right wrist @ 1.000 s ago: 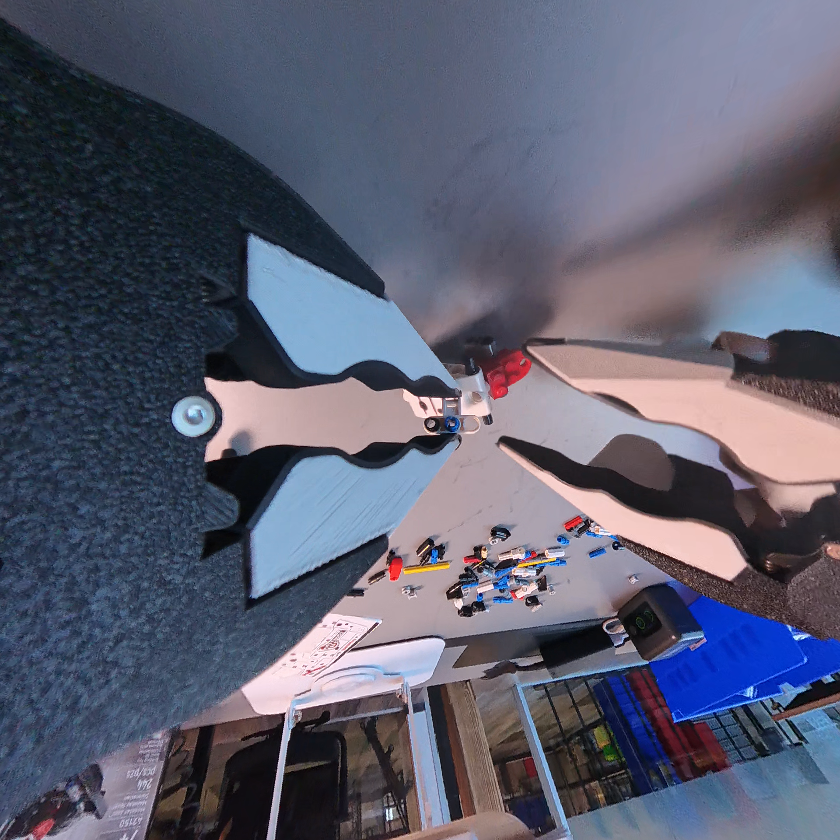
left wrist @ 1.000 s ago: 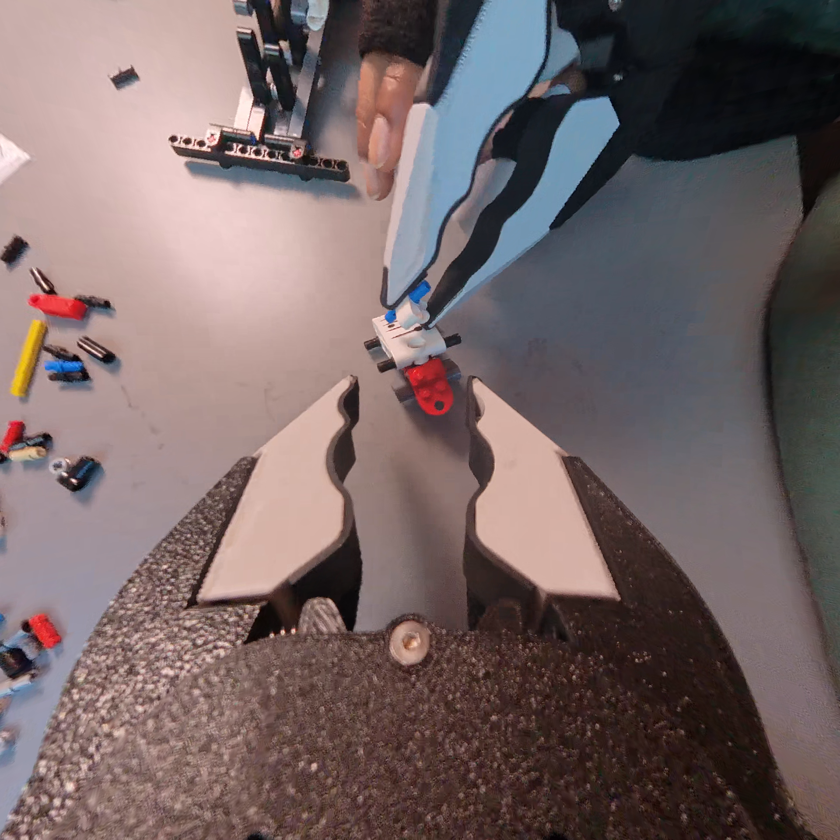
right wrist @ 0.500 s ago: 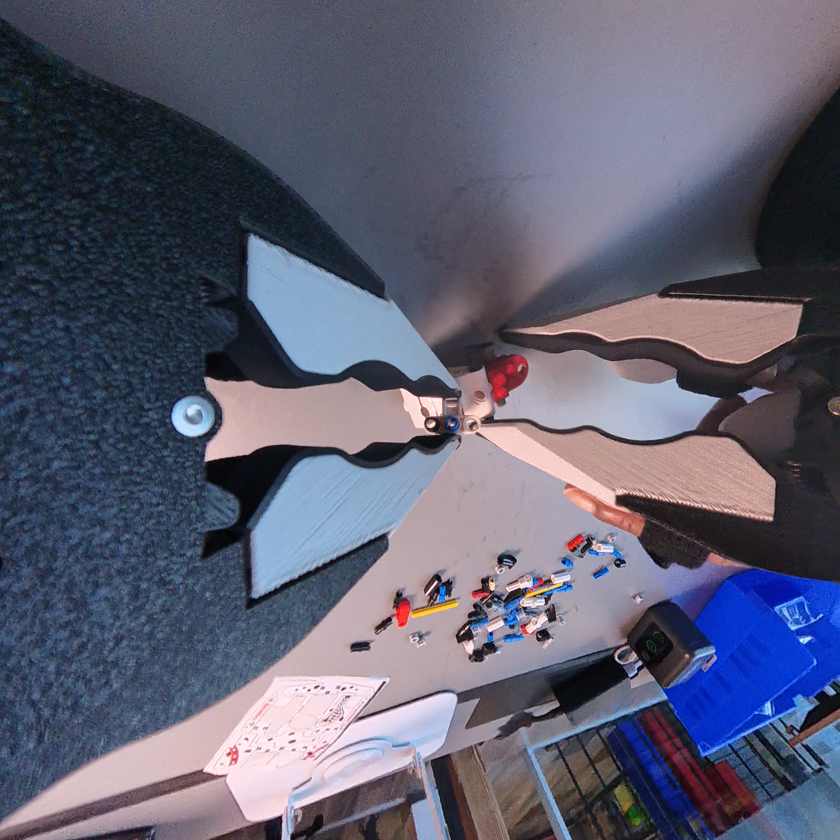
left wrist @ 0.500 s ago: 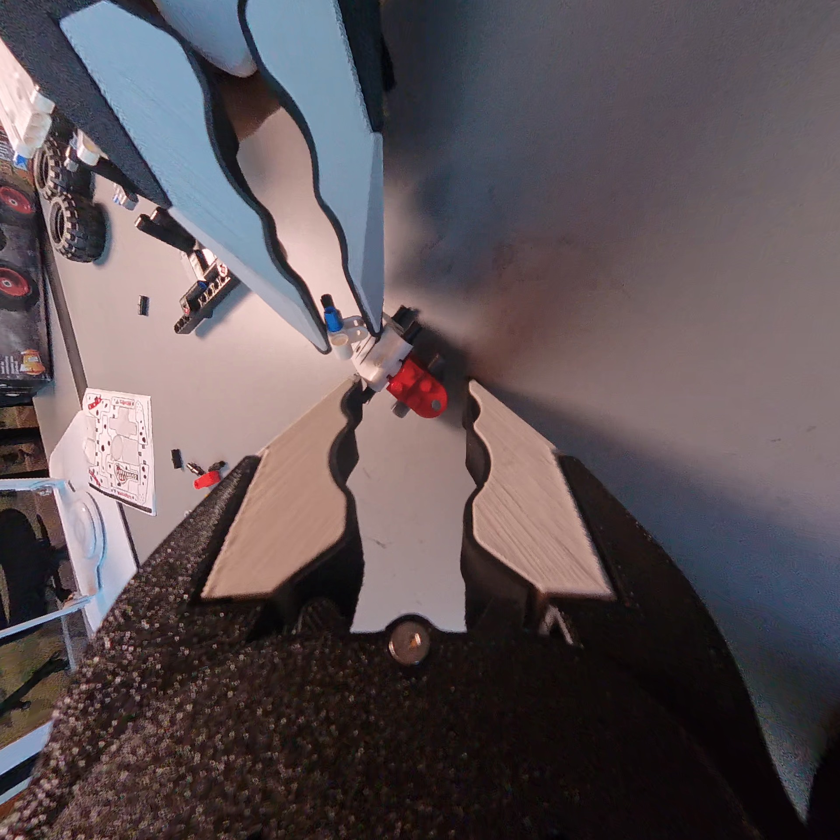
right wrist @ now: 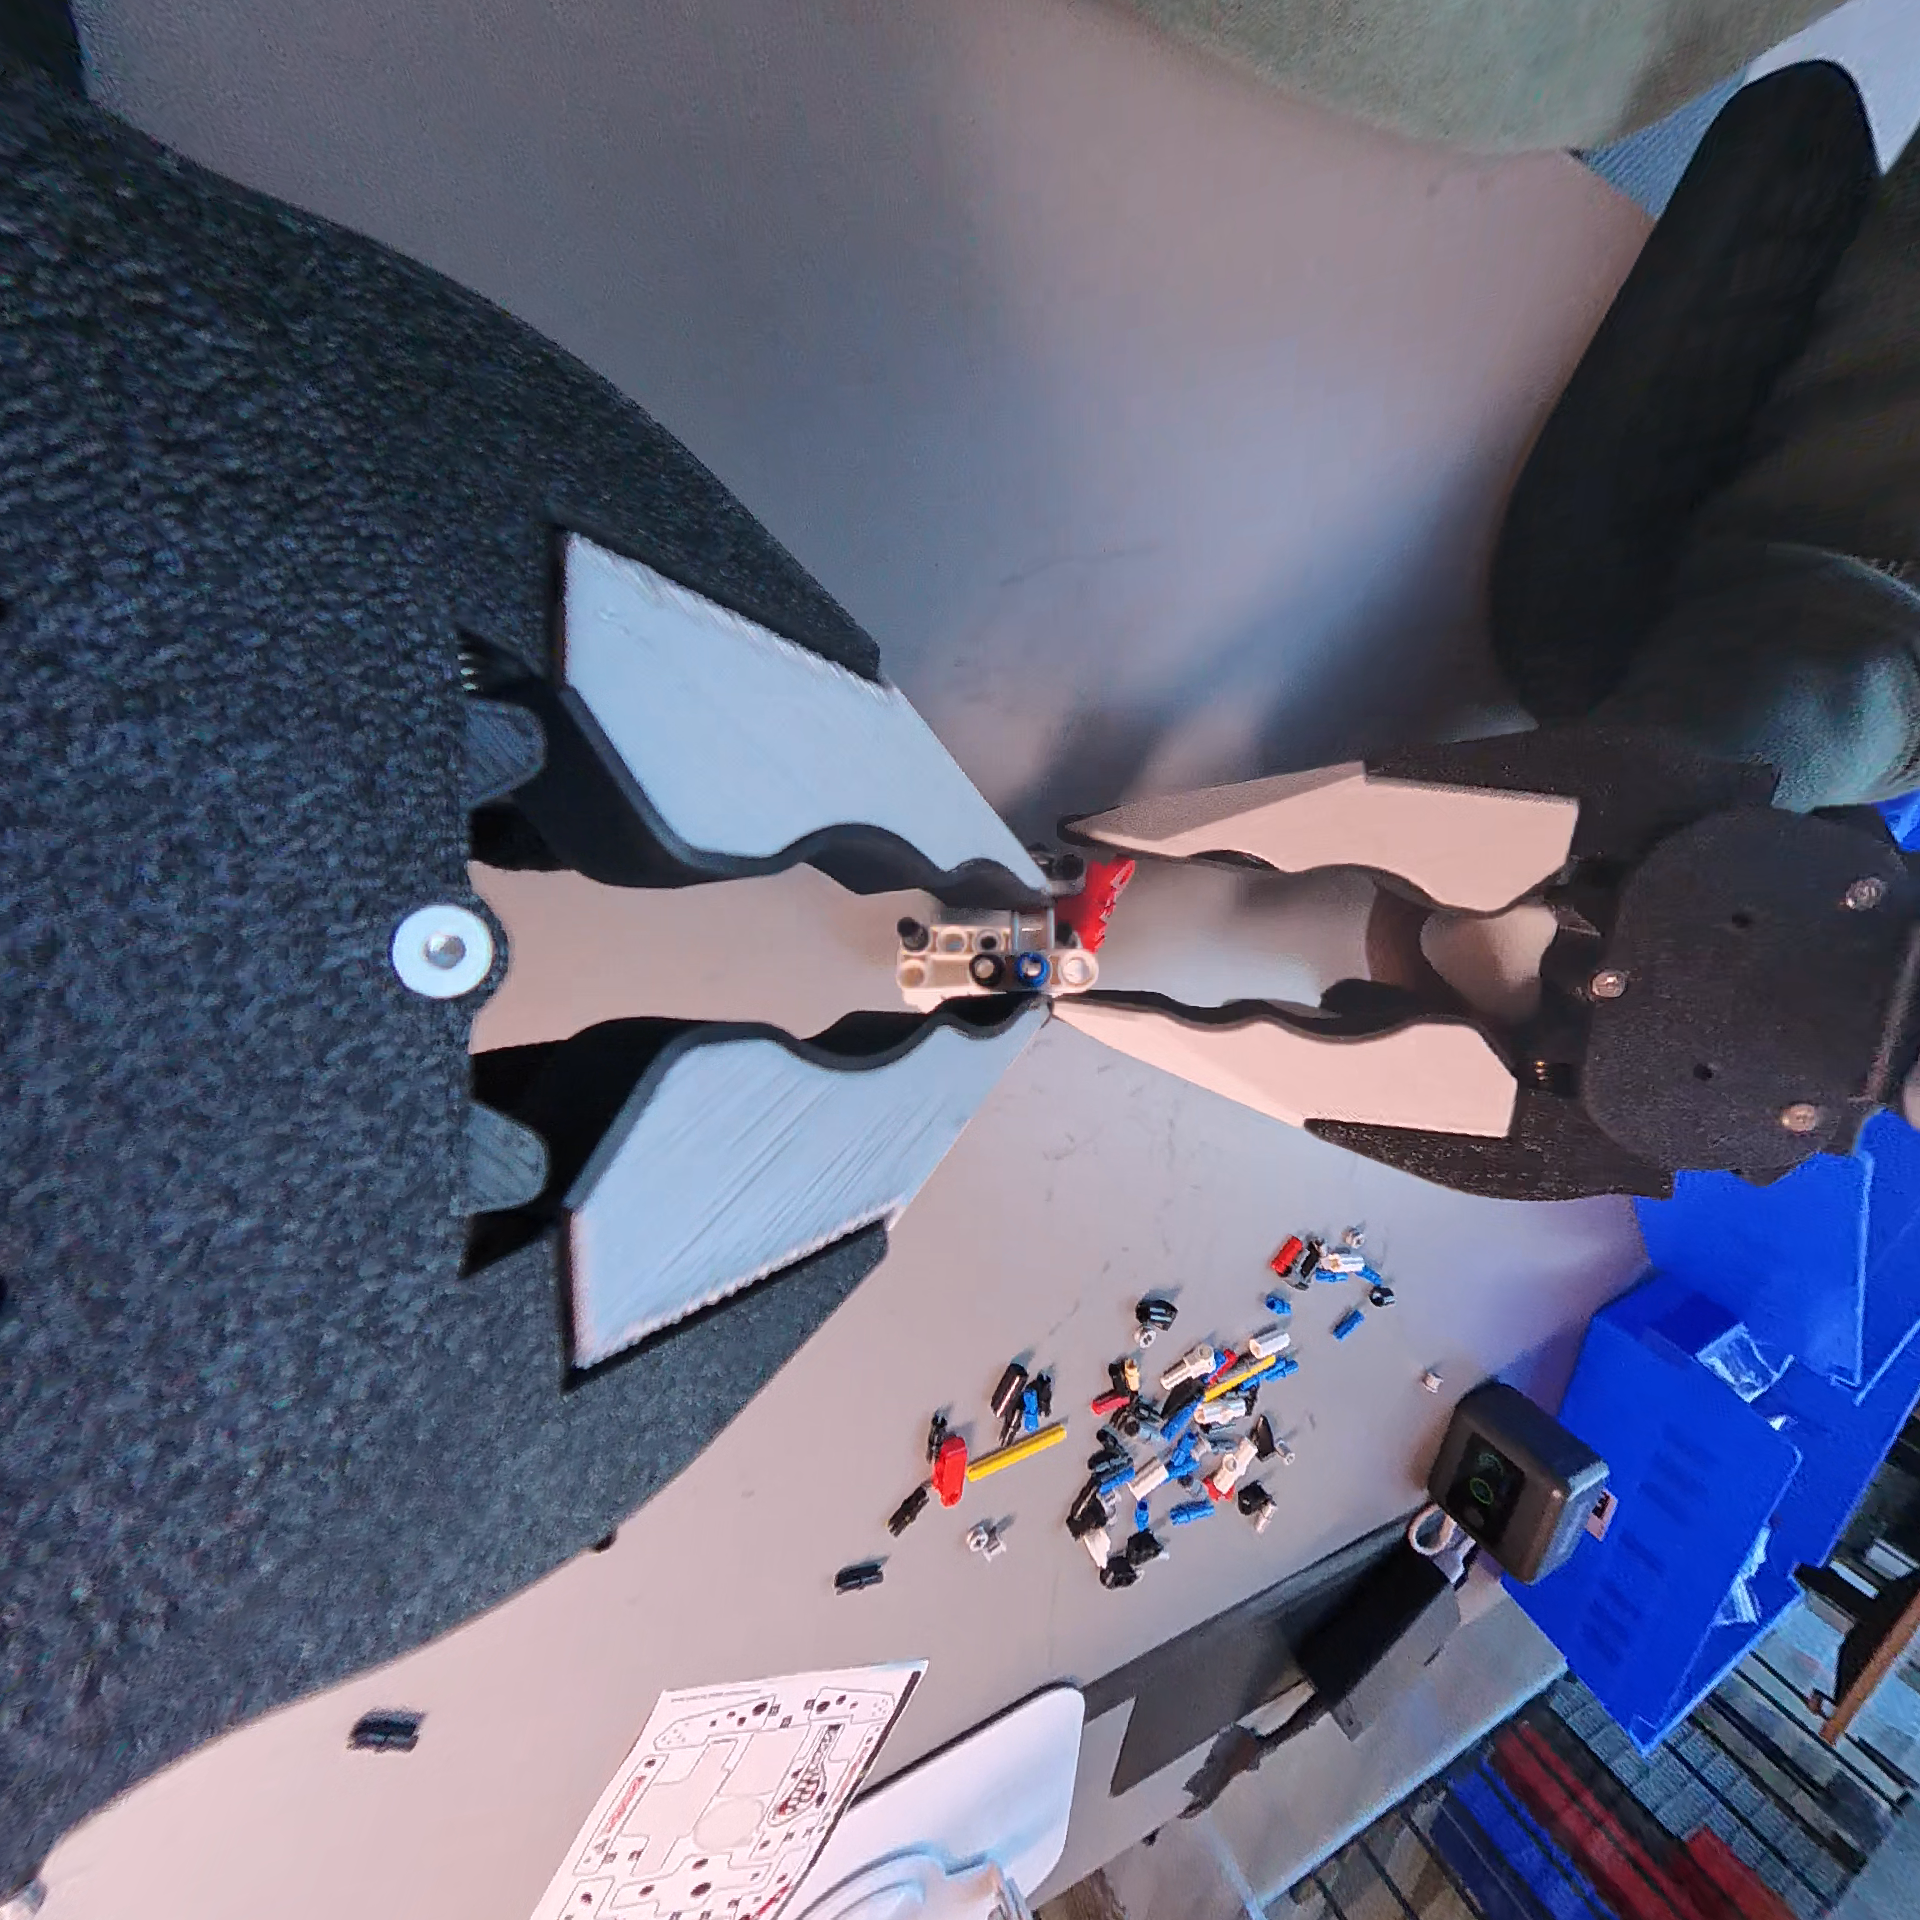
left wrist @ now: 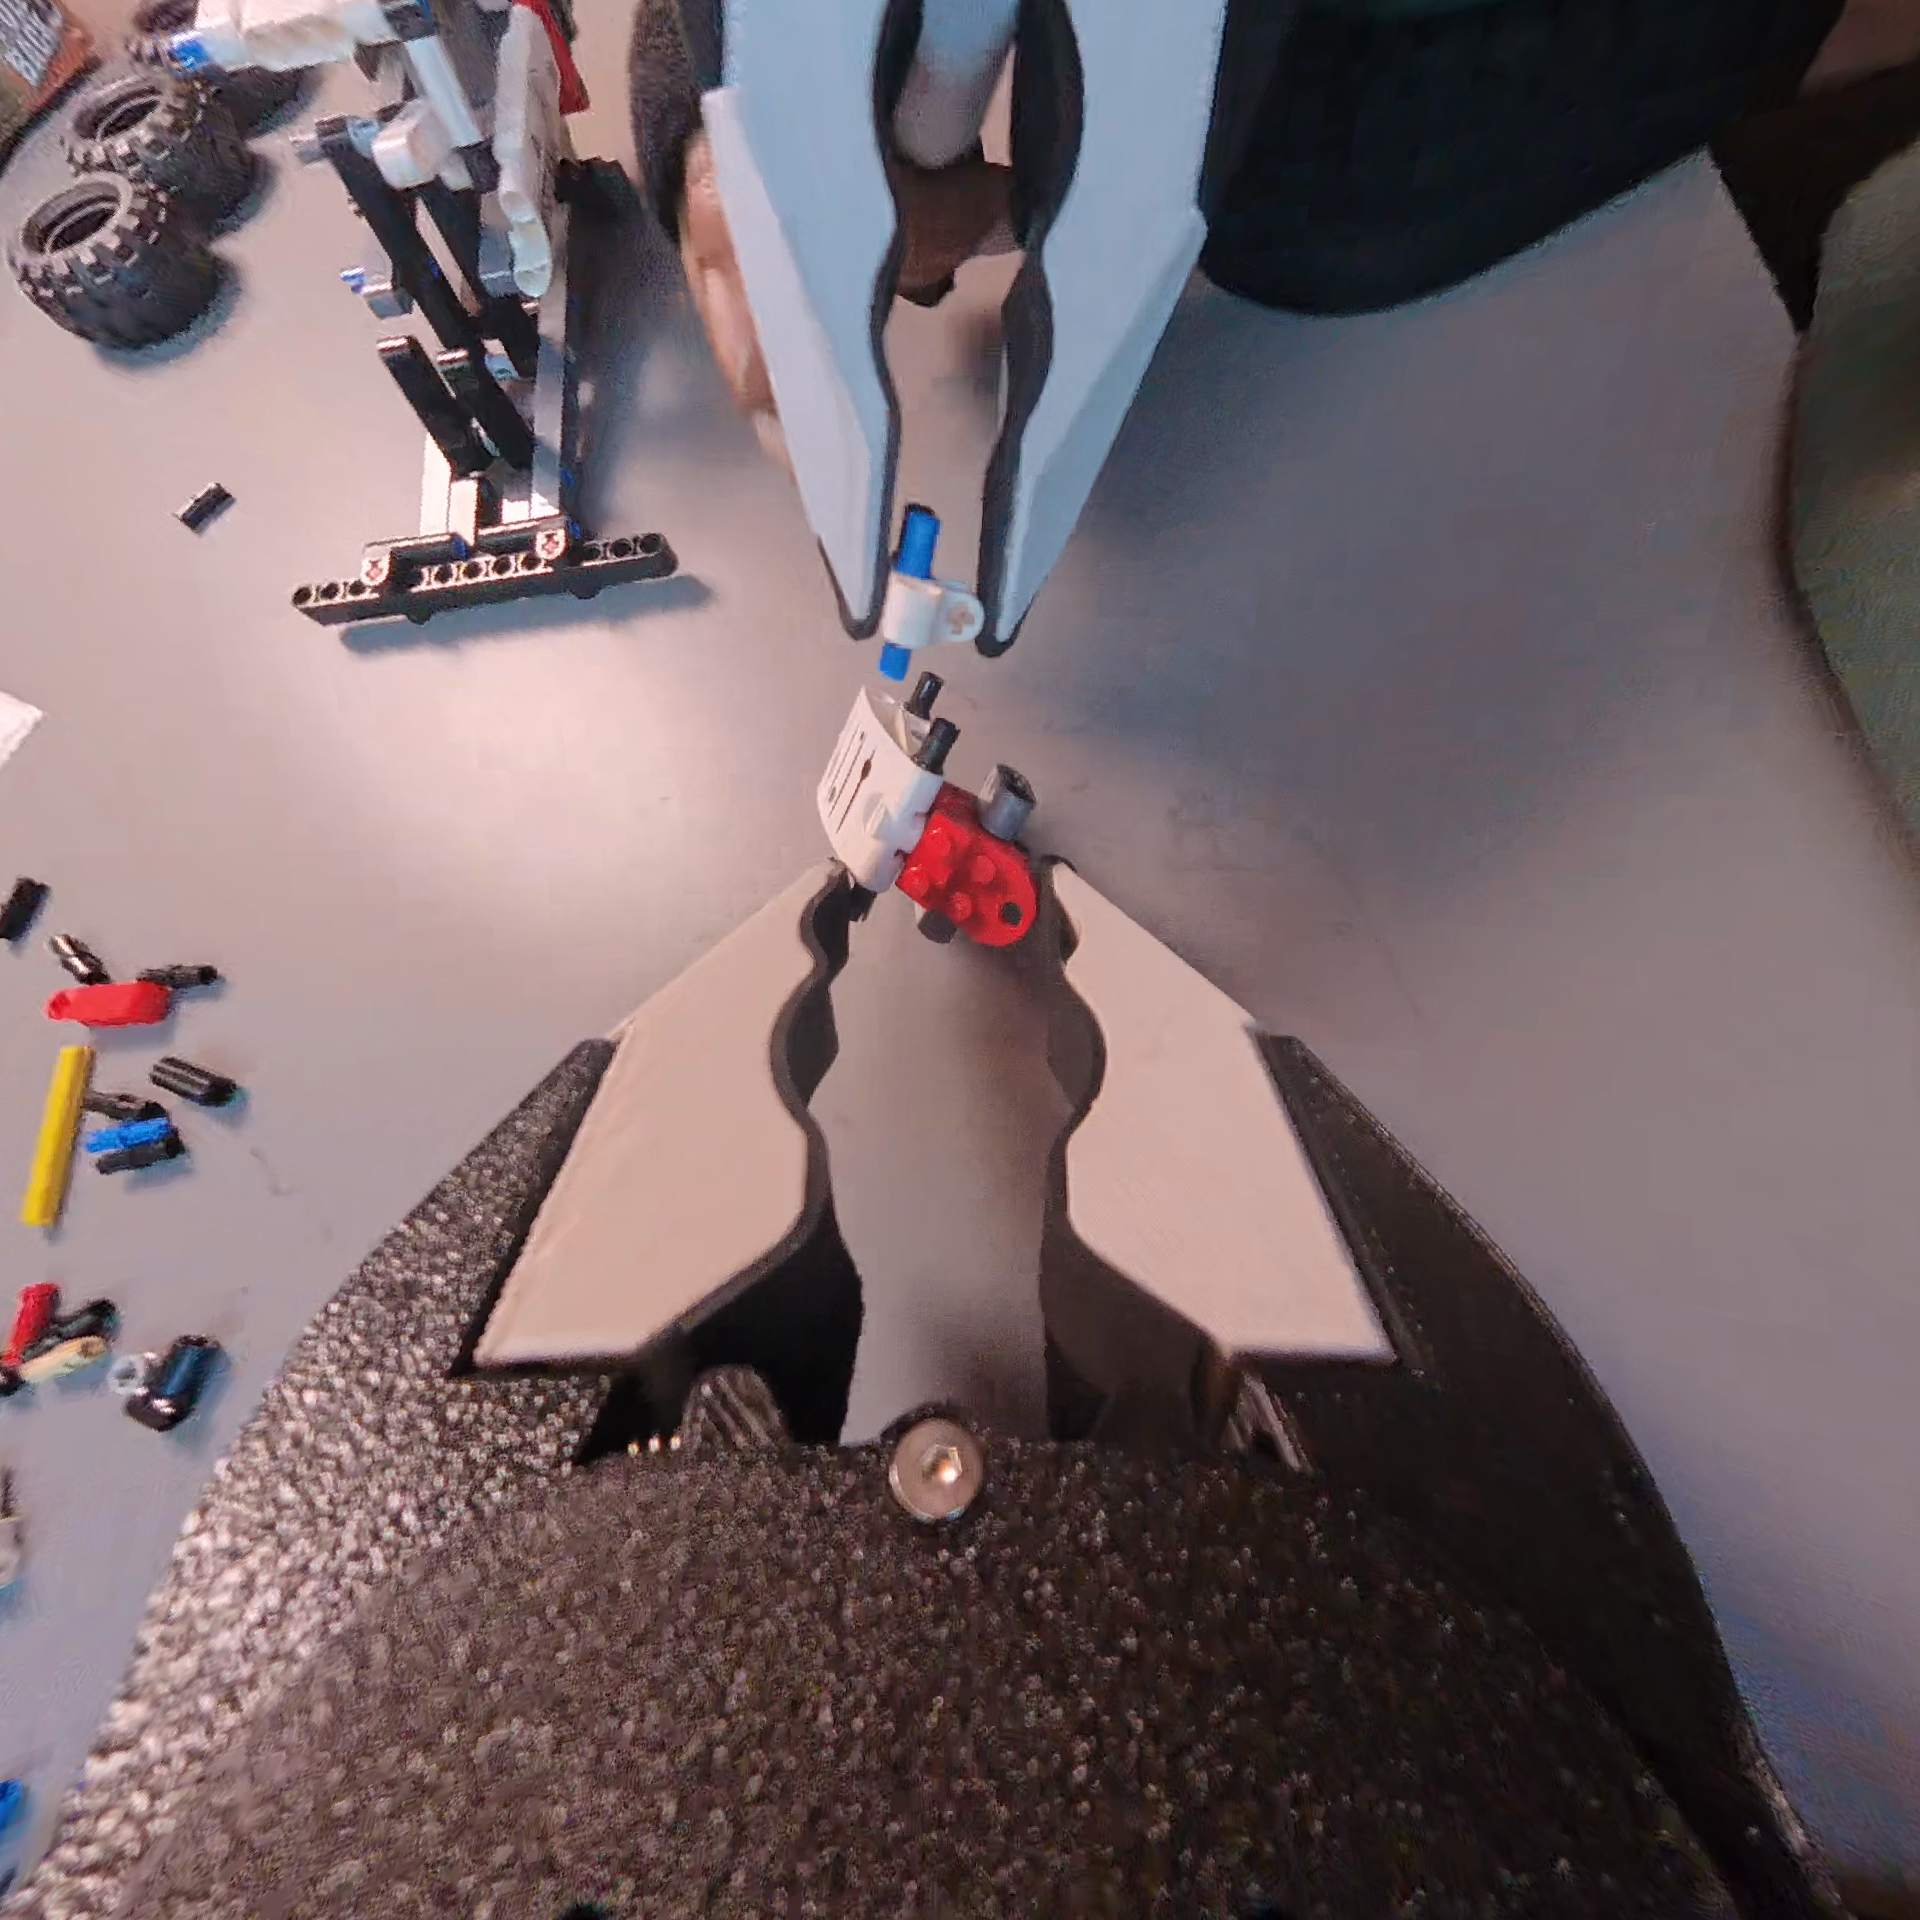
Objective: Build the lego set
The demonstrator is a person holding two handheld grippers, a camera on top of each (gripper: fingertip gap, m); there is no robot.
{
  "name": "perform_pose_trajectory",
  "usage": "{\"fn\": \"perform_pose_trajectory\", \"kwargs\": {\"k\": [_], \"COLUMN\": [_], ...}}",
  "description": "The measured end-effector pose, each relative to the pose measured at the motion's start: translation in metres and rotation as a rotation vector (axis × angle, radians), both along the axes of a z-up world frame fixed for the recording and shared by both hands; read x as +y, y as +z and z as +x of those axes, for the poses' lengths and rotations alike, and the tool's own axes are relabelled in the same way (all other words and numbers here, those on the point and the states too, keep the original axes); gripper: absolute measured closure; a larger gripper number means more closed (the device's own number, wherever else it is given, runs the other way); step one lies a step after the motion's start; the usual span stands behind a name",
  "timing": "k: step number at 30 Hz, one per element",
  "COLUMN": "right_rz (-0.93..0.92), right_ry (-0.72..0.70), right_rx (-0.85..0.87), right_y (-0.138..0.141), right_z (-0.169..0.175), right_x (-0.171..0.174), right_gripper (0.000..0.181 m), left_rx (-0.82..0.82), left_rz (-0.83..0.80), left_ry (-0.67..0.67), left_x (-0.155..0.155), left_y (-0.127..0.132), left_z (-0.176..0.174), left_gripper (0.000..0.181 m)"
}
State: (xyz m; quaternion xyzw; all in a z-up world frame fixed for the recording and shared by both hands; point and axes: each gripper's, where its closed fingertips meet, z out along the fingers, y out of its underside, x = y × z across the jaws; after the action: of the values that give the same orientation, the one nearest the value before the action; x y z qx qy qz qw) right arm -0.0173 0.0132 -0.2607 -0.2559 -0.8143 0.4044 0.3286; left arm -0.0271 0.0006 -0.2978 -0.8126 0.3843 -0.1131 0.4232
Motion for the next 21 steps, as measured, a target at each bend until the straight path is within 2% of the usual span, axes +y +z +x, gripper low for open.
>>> {"fn": "perform_pose_trajectory", "kwargs": {"k": [3,7,21], "right_rz": [0.028,0.042,0.072], "right_ry": [-0.020,-0.040,-0.051], "right_rx": [0.007,-0.009,-0.070], "right_y": [-0.003,-0.009,-0.015], "right_z": [-0.004,-0.007,-0.009], "right_x": [0.000,0.001,0.000], "right_gripper": [0.166,0.166,0.166], "left_rx": [-0.112,-0.161,-0.130], "left_rz": [-0.049,-0.082,-0.133], "left_ry": [0.032,0.044,0.059], "left_x": [0.001,0.002,0.001], "left_y": [0.005,0.006,-0.004], "left_z": [-0.001,-0.002,0.000], "left_gripper": [0.146,0.146,0.146]}}
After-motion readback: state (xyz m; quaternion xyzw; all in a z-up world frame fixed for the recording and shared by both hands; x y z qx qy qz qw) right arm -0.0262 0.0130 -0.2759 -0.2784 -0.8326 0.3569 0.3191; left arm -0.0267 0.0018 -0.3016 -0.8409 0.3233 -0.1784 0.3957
